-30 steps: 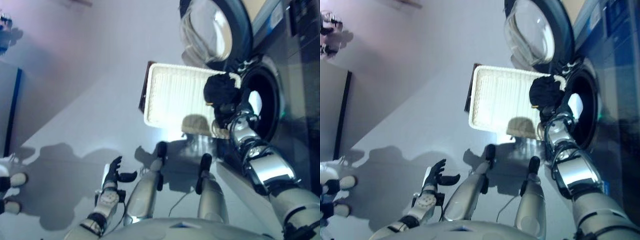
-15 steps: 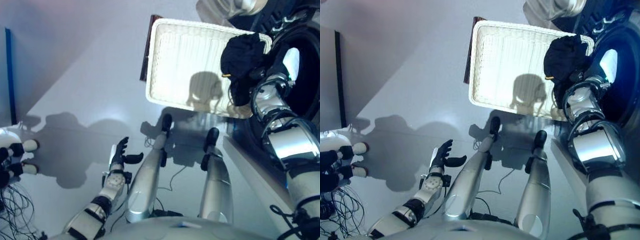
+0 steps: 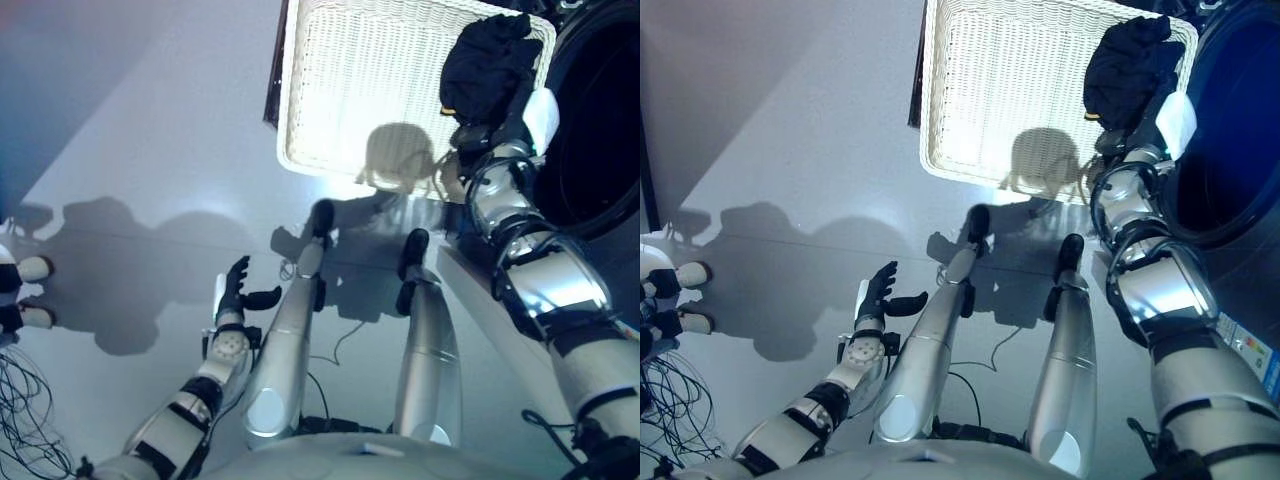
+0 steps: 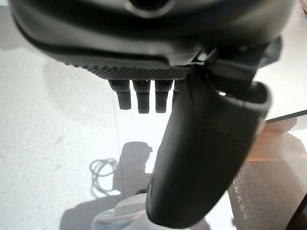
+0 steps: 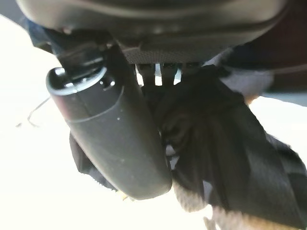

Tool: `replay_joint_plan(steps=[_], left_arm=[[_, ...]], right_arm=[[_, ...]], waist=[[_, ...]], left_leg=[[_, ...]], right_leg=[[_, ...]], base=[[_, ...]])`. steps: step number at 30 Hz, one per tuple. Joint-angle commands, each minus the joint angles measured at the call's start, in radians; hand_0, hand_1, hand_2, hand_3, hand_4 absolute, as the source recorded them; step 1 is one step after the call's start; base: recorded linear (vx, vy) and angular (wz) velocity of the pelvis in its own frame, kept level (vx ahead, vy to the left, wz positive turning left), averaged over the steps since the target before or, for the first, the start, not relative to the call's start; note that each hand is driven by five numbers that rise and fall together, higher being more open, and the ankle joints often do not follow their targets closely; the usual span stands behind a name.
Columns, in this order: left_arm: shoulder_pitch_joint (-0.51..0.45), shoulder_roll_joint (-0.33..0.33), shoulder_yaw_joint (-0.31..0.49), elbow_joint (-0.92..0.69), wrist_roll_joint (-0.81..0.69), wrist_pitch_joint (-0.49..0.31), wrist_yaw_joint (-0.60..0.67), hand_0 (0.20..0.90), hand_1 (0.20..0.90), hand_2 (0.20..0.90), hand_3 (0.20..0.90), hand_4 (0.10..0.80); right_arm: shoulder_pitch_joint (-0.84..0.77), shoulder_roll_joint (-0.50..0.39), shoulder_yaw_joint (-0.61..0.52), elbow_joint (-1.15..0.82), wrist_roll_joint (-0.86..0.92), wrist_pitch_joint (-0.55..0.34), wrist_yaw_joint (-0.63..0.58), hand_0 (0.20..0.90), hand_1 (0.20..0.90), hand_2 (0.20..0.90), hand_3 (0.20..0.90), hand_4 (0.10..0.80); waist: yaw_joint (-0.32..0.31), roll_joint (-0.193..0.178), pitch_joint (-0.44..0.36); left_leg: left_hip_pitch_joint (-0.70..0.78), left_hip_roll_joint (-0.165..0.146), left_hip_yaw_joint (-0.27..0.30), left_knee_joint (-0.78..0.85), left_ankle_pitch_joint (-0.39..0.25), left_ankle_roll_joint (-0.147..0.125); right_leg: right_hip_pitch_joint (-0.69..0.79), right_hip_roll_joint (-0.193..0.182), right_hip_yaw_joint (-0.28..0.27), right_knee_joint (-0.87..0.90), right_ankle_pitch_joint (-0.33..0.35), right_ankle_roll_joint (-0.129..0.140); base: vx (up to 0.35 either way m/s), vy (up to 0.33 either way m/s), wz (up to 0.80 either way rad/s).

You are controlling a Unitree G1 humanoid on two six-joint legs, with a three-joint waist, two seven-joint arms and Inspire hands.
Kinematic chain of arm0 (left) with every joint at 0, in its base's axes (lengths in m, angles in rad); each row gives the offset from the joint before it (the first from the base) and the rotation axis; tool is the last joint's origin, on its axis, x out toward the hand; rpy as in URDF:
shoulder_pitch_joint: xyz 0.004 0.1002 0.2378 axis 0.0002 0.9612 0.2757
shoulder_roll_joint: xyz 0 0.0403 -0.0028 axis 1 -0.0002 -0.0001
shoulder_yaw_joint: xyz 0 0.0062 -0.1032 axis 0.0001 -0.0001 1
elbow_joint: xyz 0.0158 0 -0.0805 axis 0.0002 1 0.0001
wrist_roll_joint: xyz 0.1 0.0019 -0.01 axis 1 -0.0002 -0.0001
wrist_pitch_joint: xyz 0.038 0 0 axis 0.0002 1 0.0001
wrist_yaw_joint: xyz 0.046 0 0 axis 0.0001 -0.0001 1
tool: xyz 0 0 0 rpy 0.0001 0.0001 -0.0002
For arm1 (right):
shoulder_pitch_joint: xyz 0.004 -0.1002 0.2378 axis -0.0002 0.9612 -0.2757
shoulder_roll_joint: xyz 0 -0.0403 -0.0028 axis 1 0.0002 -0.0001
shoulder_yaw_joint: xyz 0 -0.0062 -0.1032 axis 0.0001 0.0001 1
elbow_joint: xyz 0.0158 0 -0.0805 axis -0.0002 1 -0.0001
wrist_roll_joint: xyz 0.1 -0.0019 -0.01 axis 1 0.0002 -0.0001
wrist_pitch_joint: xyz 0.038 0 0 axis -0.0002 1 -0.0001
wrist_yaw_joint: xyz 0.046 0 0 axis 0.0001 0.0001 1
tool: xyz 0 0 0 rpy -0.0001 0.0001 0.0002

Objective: Pick up the clothes and place them into the washing machine

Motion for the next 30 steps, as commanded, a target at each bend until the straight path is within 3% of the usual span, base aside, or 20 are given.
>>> replay_joint_plan(steps=[1,8,11,17,18,19,20,21,30], left_arm=[[0.028,0.018,0.011,0.037,-0.040,-0.025,0.027,0.900,0.900,0.900,0.900,0.800],[0.004,0.015,0.005,0.031,-0.040,-0.030,0.022,0.900,0.900,0.900,0.900,0.800],[-0.017,0.014,-0.001,0.026,-0.041,-0.028,0.024,0.900,0.900,0.900,0.900,0.800],[-0.009,-0.001,-0.005,0.014,-0.040,-0.022,0.011,0.900,0.900,0.900,0.900,0.800],[-0.007,-0.002,-0.009,0.014,-0.038,-0.022,0.009,0.900,0.900,0.900,0.900,0.800],[-0.003,-0.004,-0.010,0.012,-0.039,-0.021,0.005,0.900,0.900,0.900,0.900,0.800],[0.004,-0.005,-0.012,0.012,-0.038,-0.020,0.003,0.900,0.900,0.900,0.900,0.800],[0.009,-0.005,-0.014,0.013,-0.038,-0.020,0.001,0.900,0.900,0.900,0.900,0.800],[0.001,-0.009,-0.021,0.023,-0.038,-0.011,0.007,0.900,0.900,0.900,0.900,0.800]], right_arm=[[-0.085,-0.074,0.080,-0.011,-0.031,-0.039,-0.003,0.900,0.900,0.900,0.900,0.800],[-0.180,-0.140,0.154,0.085,-0.097,-0.003,0.010,0.900,0.900,0.900,0.900,0.800],[-0.237,-0.208,0.203,0.119,-0.114,0.014,0.038,0.900,0.900,0.900,0.900,0.800],[-0.265,-0.276,0.240,0.142,-0.116,0.021,0.090,0.900,0.900,0.900,0.900,0.800],[-0.265,-0.274,0.241,0.141,-0.119,0.022,0.097,0.900,0.900,0.900,0.900,0.800],[-0.261,-0.272,0.237,0.140,-0.114,0.020,0.106,0.785,0.785,0.785,0.785,0.723],[-0.258,-0.269,0.234,0.140,-0.113,0.022,0.109,0.507,0.507,0.507,0.507,0.538],[-0.257,-0.264,0.236,0.141,-0.116,0.022,0.112,0.300,0.300,0.300,0.300,0.400],[-0.246,-0.230,0.185,0.132,-0.076,0.017,0.098,0.300,0.300,0.300,0.300,0.400]], waist=[[0.023,0.001,-0.015],[0.046,0.035,-0.011],[0.058,0.058,-0.009],[0.070,0.078,-0.009],[0.077,0.084,-0.010],[0.078,0.085,-0.010],[0.080,0.084,-0.010],[0.083,0.082,-0.010],[0.075,0.078,0.000]], left_leg=[[-0.023,-0.031,0.042,0.082,-0.107,-0.019],[-0.040,-0.032,0.044,0.063,-0.090,-0.023],[-0.072,-0.032,0.038,0.051,-0.072,-0.035],[-0.117,-0.037,0.040,0.061,-0.082,-0.045],[-0.129,-0.032,0.039,0.052,-0.052,-0.042],[-0.131,-0.033,0.041,0.052,-0.051,-0.042],[-0.128,-0.033,0.041,0.049,-0.052,-0.040],[-0.126,-0.034,0.040,0.046,-0.051,-0.040],[-0.091,-0.038,0.038,0.045,-0.057,-0.032]], right_leg=[[0.052,0.022,0.017,-0.106,0.103,-0.009],[0.031,0.015,0.022,-0.122,0.111,-0.005],[-0.015,0.019,0.026,-0.098,0.110,-0.010],[-0.075,0.012,0.043,-0.049,0.069,-0.009],[-0.088,0.016,0.039,-0.059,0.100,-0.013],[-0.090,0.015,0.041,-0.060,0.099,-0.013],[-0.087,0.016,0.042,-0.063,0.098,-0.013],[-0.083,0.018,0.041,-0.066,0.096,-0.013],[-0.044,0.022,0.041,-0.078,0.093,-0.015]], base=[[0.000,0.000,0.00],[-0.011,-0.009,-0.02],[-0.031,-0.029,0.02],[0.034,-0.003,0.08],[-0.034,0.021,0.17],[-0.031,0.012,0.12],[0.045,-0.016,0.06],[0.040,-0.021,0.00],[0.000,0.000,0.00]])
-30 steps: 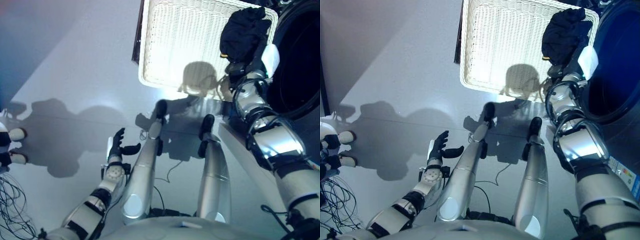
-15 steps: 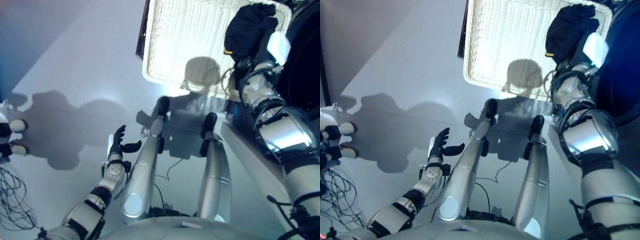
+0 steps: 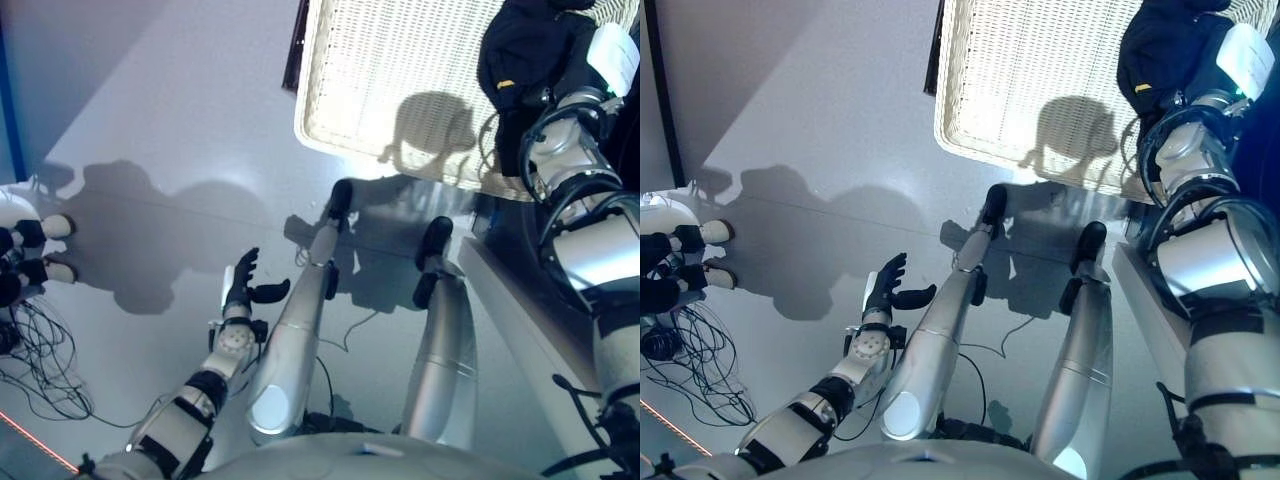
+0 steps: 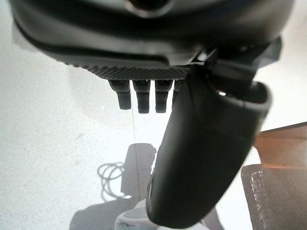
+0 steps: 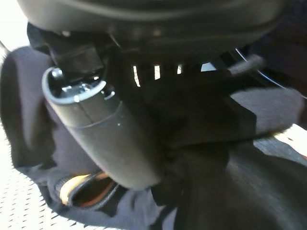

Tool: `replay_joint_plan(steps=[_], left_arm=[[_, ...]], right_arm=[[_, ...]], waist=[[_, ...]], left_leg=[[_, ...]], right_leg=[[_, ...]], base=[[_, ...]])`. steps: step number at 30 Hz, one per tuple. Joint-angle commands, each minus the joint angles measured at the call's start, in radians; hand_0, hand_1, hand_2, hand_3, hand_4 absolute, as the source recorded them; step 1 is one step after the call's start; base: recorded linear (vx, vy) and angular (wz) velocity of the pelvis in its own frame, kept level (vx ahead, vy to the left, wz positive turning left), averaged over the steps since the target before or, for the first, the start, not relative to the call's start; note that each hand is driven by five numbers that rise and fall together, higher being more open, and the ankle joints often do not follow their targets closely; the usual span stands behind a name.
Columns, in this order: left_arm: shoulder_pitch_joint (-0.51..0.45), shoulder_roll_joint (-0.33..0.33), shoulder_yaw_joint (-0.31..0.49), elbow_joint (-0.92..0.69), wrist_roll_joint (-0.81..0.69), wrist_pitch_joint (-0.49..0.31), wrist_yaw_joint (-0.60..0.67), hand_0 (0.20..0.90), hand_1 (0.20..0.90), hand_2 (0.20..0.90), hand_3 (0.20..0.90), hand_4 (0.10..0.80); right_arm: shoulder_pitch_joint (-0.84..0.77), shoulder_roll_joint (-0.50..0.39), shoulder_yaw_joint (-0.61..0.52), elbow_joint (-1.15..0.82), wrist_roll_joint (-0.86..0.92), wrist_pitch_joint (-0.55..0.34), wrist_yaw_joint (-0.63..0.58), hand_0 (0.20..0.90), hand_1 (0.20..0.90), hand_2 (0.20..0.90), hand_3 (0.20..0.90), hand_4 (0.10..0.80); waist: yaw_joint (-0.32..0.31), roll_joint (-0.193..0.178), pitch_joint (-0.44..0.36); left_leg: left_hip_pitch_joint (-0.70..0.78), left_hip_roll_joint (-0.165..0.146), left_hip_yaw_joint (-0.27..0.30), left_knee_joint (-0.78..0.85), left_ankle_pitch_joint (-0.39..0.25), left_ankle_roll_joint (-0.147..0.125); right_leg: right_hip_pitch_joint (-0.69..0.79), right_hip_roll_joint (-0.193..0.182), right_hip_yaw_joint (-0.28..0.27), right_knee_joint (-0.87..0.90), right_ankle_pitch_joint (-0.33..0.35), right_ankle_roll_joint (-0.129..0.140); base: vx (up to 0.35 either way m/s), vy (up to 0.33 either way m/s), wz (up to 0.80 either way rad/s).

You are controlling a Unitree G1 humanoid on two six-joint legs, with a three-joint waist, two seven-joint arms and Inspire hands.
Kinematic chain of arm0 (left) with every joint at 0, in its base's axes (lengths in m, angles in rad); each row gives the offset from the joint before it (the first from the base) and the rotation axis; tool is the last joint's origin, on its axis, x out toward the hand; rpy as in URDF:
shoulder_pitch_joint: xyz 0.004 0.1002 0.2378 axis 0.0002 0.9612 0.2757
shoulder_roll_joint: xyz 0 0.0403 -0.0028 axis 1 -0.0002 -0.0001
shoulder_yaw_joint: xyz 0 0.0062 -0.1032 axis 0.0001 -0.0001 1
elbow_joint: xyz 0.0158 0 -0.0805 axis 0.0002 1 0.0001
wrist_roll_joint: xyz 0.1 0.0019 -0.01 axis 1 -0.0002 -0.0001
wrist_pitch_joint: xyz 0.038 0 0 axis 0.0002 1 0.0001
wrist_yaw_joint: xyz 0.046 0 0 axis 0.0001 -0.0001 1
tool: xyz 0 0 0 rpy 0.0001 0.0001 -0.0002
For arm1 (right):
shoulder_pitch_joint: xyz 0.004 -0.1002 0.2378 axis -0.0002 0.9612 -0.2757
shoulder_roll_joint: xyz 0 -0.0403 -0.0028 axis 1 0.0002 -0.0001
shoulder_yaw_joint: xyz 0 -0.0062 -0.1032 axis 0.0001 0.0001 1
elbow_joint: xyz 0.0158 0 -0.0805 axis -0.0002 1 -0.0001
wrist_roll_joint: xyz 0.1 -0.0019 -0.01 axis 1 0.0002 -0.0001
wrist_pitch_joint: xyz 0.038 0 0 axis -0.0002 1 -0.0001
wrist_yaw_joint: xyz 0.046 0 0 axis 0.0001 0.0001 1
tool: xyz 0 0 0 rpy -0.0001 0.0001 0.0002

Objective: Pick up the clothes and place them into the washing machine

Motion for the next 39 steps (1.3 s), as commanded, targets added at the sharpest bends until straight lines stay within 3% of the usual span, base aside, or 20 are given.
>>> replay_joint_plan(steps=[1,8,20,31,39], left_arm=[[0.019,0.003,0.004,0.034,-0.025,0.005,0.024,0.900,0.900,0.900,0.900,0.800],[0.034,0.009,-0.002,0.035,-0.021,-0.001,0.026,0.900,0.900,0.900,0.900,0.800],[0.077,-0.007,-0.002,0.091,-0.027,-0.003,-0.016,0.900,0.900,0.900,0.900,0.800],[0.127,-0.056,-0.017,0.154,-0.045,-0.002,-0.063,0.900,0.900,0.900,0.900,0.800],[0.141,-0.086,-0.040,0.165,-0.052,-0.002,-0.078,0.900,0.900,0.900,0.900,0.800]], right_arm=[[-0.037,-0.035,0.006,0.003,0.036,-0.030,-0.029,0.300,0.300,0.300,0.300,0.400],[0.005,0.010,-0.110,-0.086,0.208,-0.088,-0.050,0.300,0.300,0.300,0.300,0.400],[0.299,0.201,-0.407,-0.433,0.588,-0.285,-0.009,0.300,0.300,0.300,0.300,0.400],[0.477,0.393,-0.686,-0.721,0.864,-0.519,0.025,0.300,0.300,0.300,0.300,0.400],[0.440,0.390,-0.815,-0.723,0.953,-0.598,-0.019,0.300,0.300,0.300,0.300,0.400]], waist=[[-0.002,0.046,-0.008],[-0.011,0.044,-0.019],[-0.061,0.077,-0.086],[-0.085,0.139,-0.132],[-0.082,0.189,-0.159]], left_leg=[[0.013,-0.039,0.037,0.049,-0.086,-0.008],[0.084,-0.040,0.047,0.023,-0.092,0.002],[0.287,-0.046,0.081,-0.094,-0.082,0.020],[0.366,-0.065,0.105,-0.120,-0.103,0.036],[0.372,-0.075,0.118,-0.128,-0.106,0.039]], right_leg=[[0.106,0.020,0.023,-0.180,0.121,0.004],[0.172,0.027,0.032,-0.211,0.124,0.009],[0.359,0.017,0.062,-0.342,0.151,0.036],[0.419,0.002,0.086,-0.358,0.136,0.048],[0.411,-0.006,0.106,-0.362,0.138,0.052]], base=[[0.000,0.000,0.00],[0.025,0.012,-0.06],[0.053,0.055,-0.14],[0.045,0.050,-0.11],[0.022,0.048,-0.03]])
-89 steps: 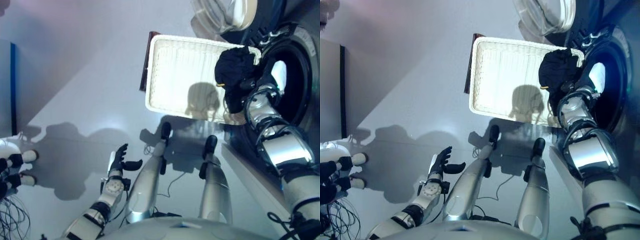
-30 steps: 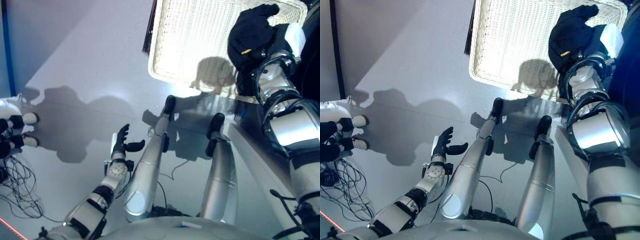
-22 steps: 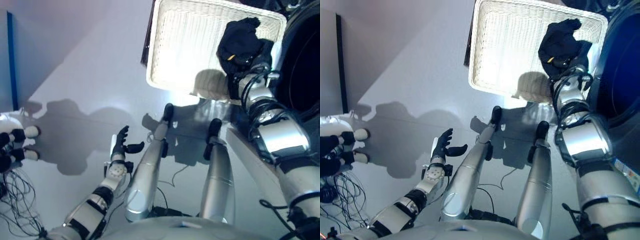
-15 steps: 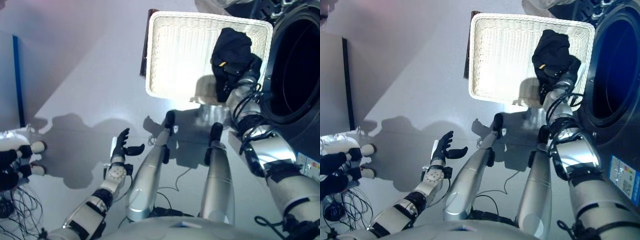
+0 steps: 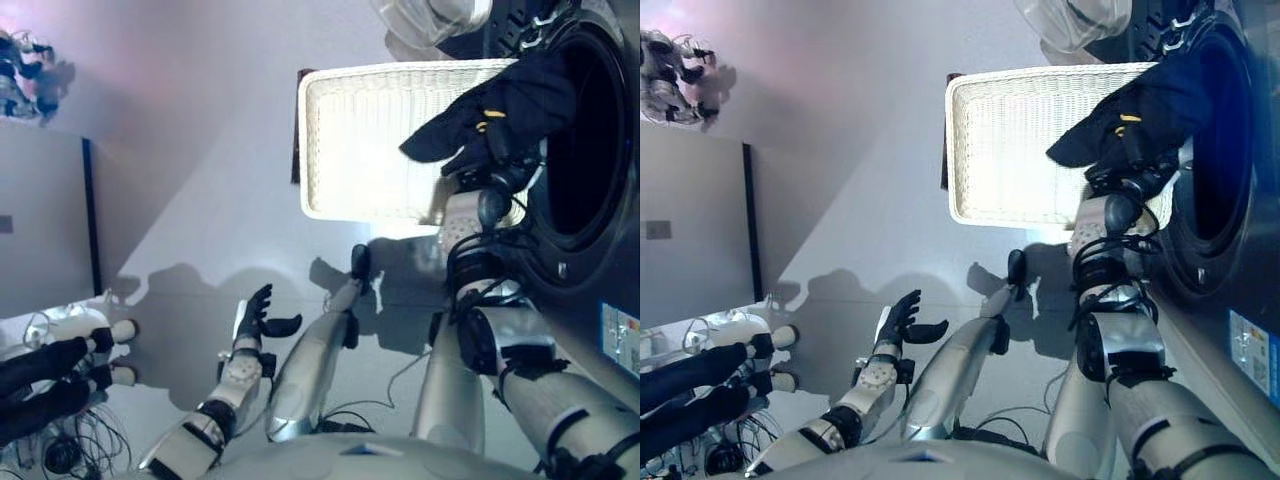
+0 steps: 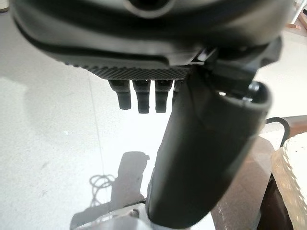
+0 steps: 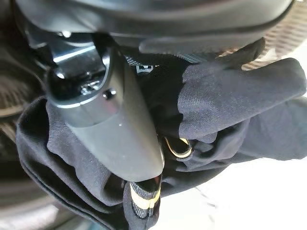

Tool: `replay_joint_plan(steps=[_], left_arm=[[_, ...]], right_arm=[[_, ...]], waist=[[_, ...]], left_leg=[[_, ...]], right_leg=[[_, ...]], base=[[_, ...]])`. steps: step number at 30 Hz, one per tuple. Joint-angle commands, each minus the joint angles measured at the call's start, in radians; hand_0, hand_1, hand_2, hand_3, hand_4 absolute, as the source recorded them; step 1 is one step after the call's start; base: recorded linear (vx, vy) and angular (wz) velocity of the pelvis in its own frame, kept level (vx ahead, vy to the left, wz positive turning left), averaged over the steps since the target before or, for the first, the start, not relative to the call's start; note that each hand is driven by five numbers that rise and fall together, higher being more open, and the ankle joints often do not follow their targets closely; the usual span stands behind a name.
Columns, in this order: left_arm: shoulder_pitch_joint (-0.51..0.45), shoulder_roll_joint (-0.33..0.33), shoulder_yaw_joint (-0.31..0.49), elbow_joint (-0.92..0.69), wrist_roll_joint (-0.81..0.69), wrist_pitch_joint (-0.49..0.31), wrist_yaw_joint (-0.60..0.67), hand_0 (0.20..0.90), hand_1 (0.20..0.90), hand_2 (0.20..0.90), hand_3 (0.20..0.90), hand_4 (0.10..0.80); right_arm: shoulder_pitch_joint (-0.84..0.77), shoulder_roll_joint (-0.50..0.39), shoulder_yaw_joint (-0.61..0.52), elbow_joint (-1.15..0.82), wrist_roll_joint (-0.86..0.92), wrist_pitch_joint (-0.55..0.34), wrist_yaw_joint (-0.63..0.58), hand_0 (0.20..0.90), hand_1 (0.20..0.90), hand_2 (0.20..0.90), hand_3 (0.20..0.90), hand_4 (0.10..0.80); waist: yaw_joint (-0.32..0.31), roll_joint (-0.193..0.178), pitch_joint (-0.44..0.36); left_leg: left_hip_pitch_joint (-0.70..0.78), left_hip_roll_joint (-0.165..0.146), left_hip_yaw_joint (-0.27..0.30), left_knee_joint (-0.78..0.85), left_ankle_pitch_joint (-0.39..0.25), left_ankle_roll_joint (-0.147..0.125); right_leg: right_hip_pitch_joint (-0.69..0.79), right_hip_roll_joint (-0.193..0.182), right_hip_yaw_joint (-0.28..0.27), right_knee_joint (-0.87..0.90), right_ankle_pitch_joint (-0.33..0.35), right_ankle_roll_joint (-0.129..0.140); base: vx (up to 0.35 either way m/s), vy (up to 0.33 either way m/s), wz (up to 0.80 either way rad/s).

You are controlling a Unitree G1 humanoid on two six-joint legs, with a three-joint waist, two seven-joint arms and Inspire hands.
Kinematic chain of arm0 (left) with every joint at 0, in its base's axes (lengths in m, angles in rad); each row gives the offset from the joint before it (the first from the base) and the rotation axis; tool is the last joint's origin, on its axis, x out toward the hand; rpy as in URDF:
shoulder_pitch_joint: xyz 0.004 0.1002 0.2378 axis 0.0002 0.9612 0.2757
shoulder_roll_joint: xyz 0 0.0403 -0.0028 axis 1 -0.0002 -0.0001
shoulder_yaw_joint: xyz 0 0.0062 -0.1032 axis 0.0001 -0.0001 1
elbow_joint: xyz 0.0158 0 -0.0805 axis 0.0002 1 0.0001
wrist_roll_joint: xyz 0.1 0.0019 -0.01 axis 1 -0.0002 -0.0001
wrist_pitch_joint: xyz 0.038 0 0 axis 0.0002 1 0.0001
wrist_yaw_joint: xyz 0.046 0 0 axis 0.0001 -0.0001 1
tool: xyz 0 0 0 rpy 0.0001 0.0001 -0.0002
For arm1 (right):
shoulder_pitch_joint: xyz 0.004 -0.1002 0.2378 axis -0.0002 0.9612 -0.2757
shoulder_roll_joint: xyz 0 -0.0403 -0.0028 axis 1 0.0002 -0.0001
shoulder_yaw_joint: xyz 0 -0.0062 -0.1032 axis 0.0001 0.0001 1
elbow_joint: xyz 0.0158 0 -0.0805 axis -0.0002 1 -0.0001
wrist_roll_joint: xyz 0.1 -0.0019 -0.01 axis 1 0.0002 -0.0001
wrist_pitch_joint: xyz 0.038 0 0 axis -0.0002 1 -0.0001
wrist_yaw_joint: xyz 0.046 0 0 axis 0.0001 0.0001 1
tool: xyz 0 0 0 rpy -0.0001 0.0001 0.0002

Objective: Pick up the clothes and place them into the washing machine

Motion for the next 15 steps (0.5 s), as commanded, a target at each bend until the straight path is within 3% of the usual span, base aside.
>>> replay_joint_plan(steps=[1,10,15], left_arm=[[0.026,-0.003,-0.041,0.094,-0.032,-0.003,0.017,0.900,0.900,0.900,0.900,0.800],[0.034,-0.020,-0.074,0.085,-0.034,0.000,-0.001,0.900,0.900,0.900,0.900,0.800],[0.034,-0.012,-0.084,0.056,-0.028,-0.007,-0.020,0.900,0.900,0.900,0.900,0.800]], right_arm=[[-0.042,-0.044,-0.035,-0.140,0.044,-0.134,0.003,0.300,0.300,0.300,0.300,0.400],[-0.181,-0.137,-0.128,-0.031,0.231,-0.183,0.027,0.300,0.300,0.300,0.300,0.400],[-0.259,-0.228,-0.123,0.007,0.353,-0.174,0.119,0.300,0.300,0.300,0.300,0.400]], waist=[[-0.006,0.023,-0.085],[0.007,0.069,-0.100],[0.022,0.105,-0.104]], left_leg=[[-0.015,-0.068,0.008,0.030,-0.082,-0.020],[-0.026,-0.081,0.020,0.030,-0.085,-0.021],[-0.048,-0.089,0.032,0.040,-0.086,-0.028]], right_leg=[[0.059,-0.015,0.001,-0.141,0.092,-0.006],[0.033,-0.021,0.031,-0.135,0.088,-0.007],[0.000,-0.025,0.048,-0.109,0.078,-0.010]], base=[[0.028,0.030,-0.07],[0.022,0.031,-0.07],[0.012,0.006,-0.03]])
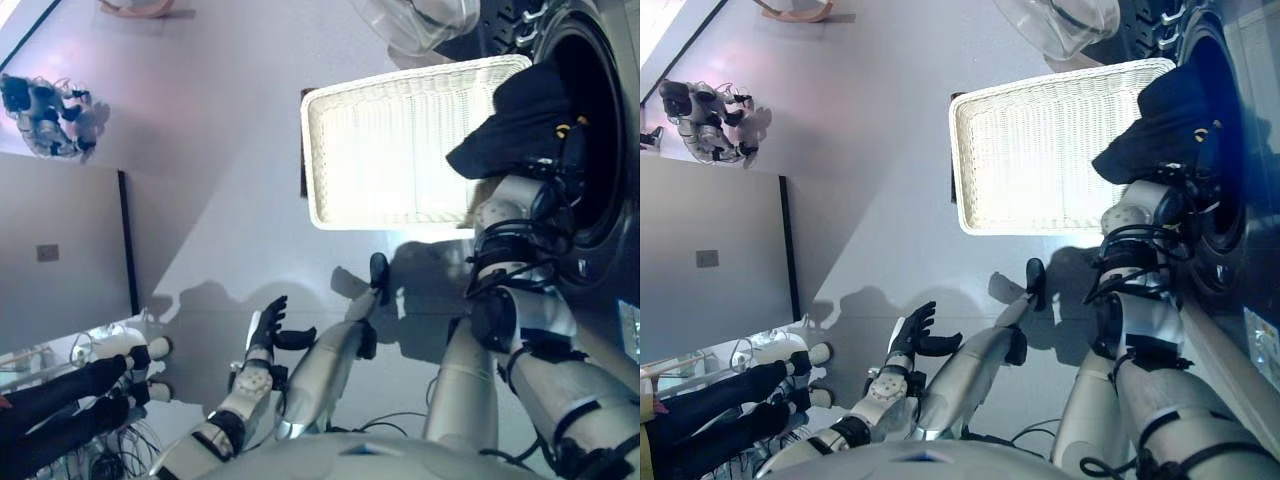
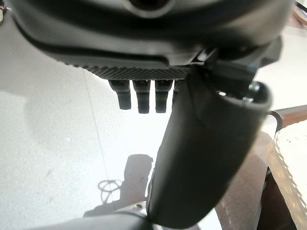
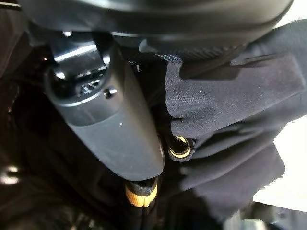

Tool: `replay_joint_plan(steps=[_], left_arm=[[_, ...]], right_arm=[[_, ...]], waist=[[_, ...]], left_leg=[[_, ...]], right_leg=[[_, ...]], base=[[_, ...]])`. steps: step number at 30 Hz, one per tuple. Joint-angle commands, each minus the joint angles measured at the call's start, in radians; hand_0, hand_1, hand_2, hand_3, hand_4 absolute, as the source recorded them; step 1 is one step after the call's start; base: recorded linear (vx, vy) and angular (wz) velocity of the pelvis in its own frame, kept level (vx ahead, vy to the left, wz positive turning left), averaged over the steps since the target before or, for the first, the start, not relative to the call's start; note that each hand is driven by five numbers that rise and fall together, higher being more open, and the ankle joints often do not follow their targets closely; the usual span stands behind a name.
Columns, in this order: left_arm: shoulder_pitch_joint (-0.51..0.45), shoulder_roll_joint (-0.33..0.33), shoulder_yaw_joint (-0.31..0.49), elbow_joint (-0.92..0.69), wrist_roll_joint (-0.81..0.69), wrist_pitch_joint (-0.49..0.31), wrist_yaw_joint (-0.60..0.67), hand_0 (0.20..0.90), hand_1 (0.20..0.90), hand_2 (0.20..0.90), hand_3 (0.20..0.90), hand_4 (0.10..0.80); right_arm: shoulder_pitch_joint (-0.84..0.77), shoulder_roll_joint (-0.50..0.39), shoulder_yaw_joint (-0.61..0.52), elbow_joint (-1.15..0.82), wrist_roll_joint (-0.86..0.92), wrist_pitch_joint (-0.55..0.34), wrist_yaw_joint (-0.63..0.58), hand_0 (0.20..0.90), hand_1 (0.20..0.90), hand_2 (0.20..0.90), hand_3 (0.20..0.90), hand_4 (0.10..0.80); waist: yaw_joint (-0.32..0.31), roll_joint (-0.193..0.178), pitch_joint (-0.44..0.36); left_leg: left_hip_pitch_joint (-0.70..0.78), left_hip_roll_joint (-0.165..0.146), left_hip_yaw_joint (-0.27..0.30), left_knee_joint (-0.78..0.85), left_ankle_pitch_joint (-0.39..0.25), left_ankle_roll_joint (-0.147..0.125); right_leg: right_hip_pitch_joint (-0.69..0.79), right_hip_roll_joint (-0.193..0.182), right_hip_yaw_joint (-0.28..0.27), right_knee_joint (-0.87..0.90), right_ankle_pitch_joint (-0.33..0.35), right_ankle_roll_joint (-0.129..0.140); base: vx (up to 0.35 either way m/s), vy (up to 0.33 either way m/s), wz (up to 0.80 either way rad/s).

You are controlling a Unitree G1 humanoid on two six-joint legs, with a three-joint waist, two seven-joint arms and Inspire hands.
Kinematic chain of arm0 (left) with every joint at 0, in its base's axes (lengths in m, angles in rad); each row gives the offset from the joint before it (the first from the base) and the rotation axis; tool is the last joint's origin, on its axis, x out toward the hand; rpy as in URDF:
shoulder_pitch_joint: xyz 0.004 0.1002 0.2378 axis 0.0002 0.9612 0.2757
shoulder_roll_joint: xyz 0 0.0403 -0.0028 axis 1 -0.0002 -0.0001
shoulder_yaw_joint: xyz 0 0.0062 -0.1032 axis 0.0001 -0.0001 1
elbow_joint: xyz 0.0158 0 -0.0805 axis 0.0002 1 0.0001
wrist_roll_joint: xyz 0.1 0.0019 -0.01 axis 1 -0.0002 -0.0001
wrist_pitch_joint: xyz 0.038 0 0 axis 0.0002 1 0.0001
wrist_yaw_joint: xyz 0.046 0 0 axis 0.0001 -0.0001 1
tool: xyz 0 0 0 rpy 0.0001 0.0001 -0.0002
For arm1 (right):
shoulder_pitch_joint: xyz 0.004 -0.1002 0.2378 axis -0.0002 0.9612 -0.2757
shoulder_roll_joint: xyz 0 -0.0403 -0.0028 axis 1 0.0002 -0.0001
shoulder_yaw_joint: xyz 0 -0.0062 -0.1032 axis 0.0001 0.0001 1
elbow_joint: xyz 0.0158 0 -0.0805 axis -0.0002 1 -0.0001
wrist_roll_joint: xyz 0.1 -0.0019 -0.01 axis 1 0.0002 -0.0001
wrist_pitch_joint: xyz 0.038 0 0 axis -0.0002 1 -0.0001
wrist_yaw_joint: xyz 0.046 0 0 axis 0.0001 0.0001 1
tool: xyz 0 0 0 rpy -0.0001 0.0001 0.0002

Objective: Pick up the clothes and place them into the washing machine

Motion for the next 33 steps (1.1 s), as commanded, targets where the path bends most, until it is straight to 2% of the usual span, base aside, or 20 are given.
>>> replay_joint_plan(steps=[1,4,8,12,19,22,25,33], left_arm=[[0.013,0.026,-0.047,0.041,-0.021,-0.007,0.000,0.900,0.900,0.900,0.900,0.800],[0.021,0.045,-0.041,0.008,-0.022,-0.021,-0.007,0.900,0.900,0.900,0.900,0.800],[0.036,0.065,-0.032,-0.068,-0.028,-0.038,-0.019,0.900,0.900,0.900,0.900,0.800],[0.042,0.089,-0.044,-0.124,-0.028,-0.054,-0.034,0.900,0.900,0.900,0.900,0.800],[0.073,0.126,-0.041,-0.186,-0.016,-0.063,-0.040,0.900,0.900,0.900,0.900,0.800],[0.090,0.145,-0.032,-0.218,-0.004,-0.068,-0.036,0.900,0.900,0.900,0.900,0.800],[0.108,0.157,-0.029,-0.246,-0.007,-0.071,-0.042,0.900,0.900,0.900,0.900,0.800],[0.117,0.174,-0.021,-0.293,0.004,-0.066,-0.050,0.900,0.900,0.900,0.900,0.800]], right_arm=[[-0.145,-0.143,0.061,-0.029,0.047,-0.063,0.139,0.300,0.300,0.300,0.300,0.400],[-0.198,-0.218,0.076,-0.004,0.089,-0.062,0.181,0.300,0.300,0.300,0.300,0.400],[-0.265,-0.317,0.151,-0.006,0.105,-0.046,0.249,0.300,0.300,0.300,0.300,0.400],[-0.326,-0.394,0.226,-0.063,0.114,-0.073,0.287,0.300,0.300,0.300,0.300,0.400],[-0.447,-0.546,0.344,-0.082,0.126,-0.094,0.326,0.300,0.300,0.300,0.300,0.400],[-0.451,-0.574,0.360,-0.157,0.096,-0.113,0.321,0.300,0.300,0.300,0.300,0.400],[-0.430,-0.566,0.365,-0.270,0.076,-0.145,0.330,0.300,0.300,0.300,0.300,0.400],[-0.416,-0.556,0.358,-0.273,0.057,-0.153,0.320,0.300,0.300,0.300,0.300,0.400]], waist=[[0.015,0.050,-0.054],[0.023,0.080,-0.060],[0.041,0.123,-0.060],[0.047,0.139,-0.062],[0.084,0.149,-0.117],[0.093,0.149,-0.141],[0.093,0.149,-0.154],[0.098,0.149,-0.167]], left_leg=[[-0.042,-0.066,-0.010,0.064,-0.093,-0.050],[-0.060,-0.079,-0.005,0.088,-0.104,-0.056],[-0.117,-0.091,0.018,0.152,-0.126,-0.053],[-0.162,-0.084,0.034,0.175,-0.126,-0.064],[-0.176,-0.098,0.039,0.162,-0.120,-0.078],[-0.175,-0.109,0.045,0.157,-0.121,-0.077],[-0.175,-0.119,0.046,0.159,-0.124,-0.073],[-0.173,-0.130,0.055,0.162,-0.132,-0.061]], right_leg=[[0.053,-0.013,-0.003,-0.139,0.087,-0.033],[0.022,-0.021,0.010,-0.102,0.061,-0.034],[-0.063,-0.026,0.045,-0.017,0.038,-0.039],[-0.112,-0.024,0.070,0.023,0.030,-0.043],[-0.154,-0.019,0.101,0.062,0.006,-0.048],[-0.168,-0.020,0.111,0.080,-0.009,-0.048],[-0.168,-0.022,0.116,0.092,-0.019,-0.049],[-0.170,-0.028,0.126,0.096,-0.019,-0.045]], base=[[0.000,0.000,0.00],[0.017,0.012,0.07],[0.005,0.015,0.04],[0.023,-0.029,0.06],[0.053,-0.004,0.01],[0.046,0.011,0.02],[0.040,0.015,0.06],[0.005,0.007,0.00]])
